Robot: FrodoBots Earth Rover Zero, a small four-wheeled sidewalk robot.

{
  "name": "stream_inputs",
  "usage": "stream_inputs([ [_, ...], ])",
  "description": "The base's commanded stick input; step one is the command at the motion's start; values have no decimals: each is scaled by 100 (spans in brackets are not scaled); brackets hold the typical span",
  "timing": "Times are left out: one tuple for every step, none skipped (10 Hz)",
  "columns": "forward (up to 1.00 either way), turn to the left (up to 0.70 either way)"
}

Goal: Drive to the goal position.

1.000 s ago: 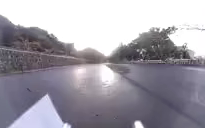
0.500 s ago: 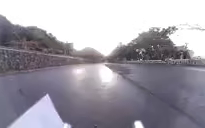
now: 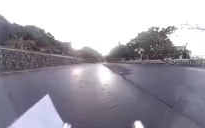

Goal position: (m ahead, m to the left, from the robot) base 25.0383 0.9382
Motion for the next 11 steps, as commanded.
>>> stream_inputs([
  [50, -17],
  [50, 0],
  [50, 0],
  [50, -20],
  [50, -45],
  [50, -49],
  [50, -29],
  [50, -1],
  [50, 0],
  [50, 0],
  [50, 0],
])
